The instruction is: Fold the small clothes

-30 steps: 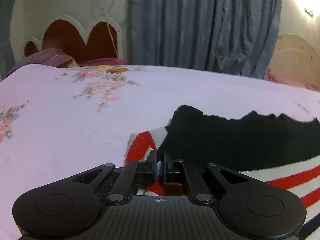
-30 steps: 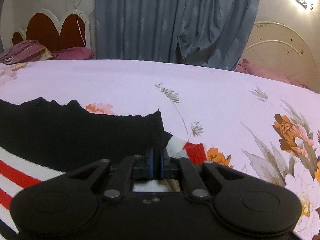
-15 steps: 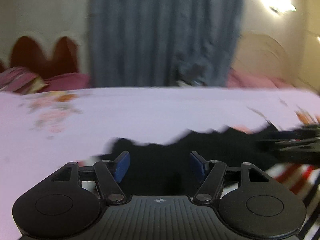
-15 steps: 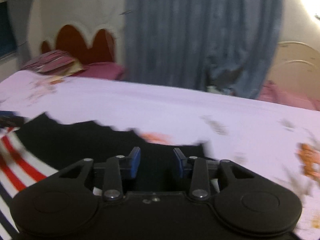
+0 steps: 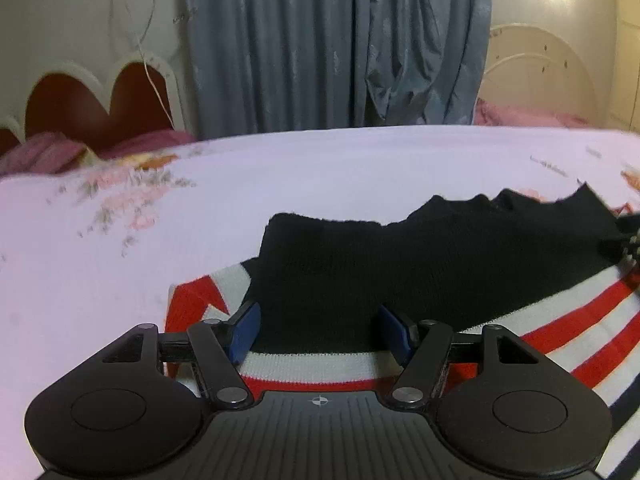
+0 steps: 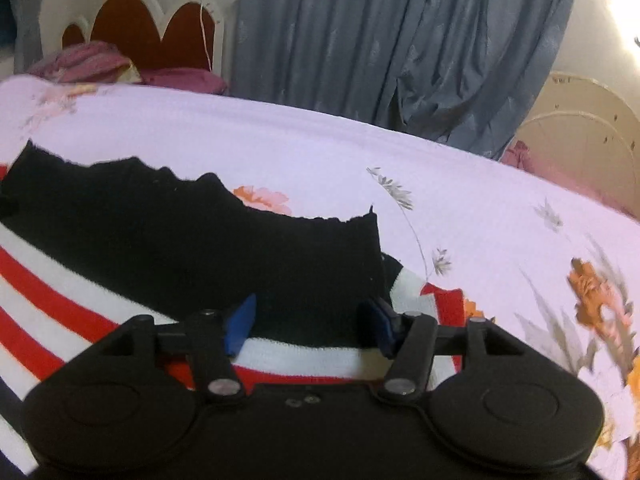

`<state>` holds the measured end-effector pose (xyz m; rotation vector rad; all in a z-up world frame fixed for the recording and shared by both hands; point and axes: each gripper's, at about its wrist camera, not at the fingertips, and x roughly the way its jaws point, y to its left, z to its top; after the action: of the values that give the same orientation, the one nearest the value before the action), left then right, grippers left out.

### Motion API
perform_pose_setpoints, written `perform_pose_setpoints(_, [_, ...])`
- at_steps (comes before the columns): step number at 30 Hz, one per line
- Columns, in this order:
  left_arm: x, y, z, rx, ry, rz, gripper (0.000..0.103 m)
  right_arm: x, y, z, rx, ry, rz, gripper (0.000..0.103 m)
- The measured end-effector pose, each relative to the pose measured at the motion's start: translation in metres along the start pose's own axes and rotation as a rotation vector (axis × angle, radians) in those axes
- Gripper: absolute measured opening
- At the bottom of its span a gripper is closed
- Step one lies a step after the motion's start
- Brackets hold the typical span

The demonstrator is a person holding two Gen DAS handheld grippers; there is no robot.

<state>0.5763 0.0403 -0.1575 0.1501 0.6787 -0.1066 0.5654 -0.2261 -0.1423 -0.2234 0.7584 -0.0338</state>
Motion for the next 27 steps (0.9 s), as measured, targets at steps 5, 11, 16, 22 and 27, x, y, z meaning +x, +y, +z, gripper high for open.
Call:
perform_pose_setpoints(5, [-0.036,-0.015,0.008,0.003,-0.064,-0.017,0.065,-0.036,0.017,-0.001,0.004,-0.088,0.019,0.056])
perform_pose_setpoints(11, [-0.051,-0.065,-0.004,0.059,-0.044,-0.131,0.065,-0.055,0.065,-0.020,-0.076,-0.101,0.186,0.056])
perform_pose_setpoints(16, [-0.051,-0.062,-0.018,0.041,0.009,-0.105,0.069,-0.055,0.081,-0.028,-0.128,-0.051,0.174,0.055])
perform_pose_setpoints(22, [-0.068,-0.002,-0.042,-0.071,0.031,-0.012,0.073,-0.068,0.020,-0.051,0.024,0.001,0.064,0.056])
perform_pose_setpoints(27, [-0.075,-0.012,-0.043,-0.037,0.032,0.069,0.073,-0.074,0.008,-0.059,0.100,0.006,0.057,0.055])
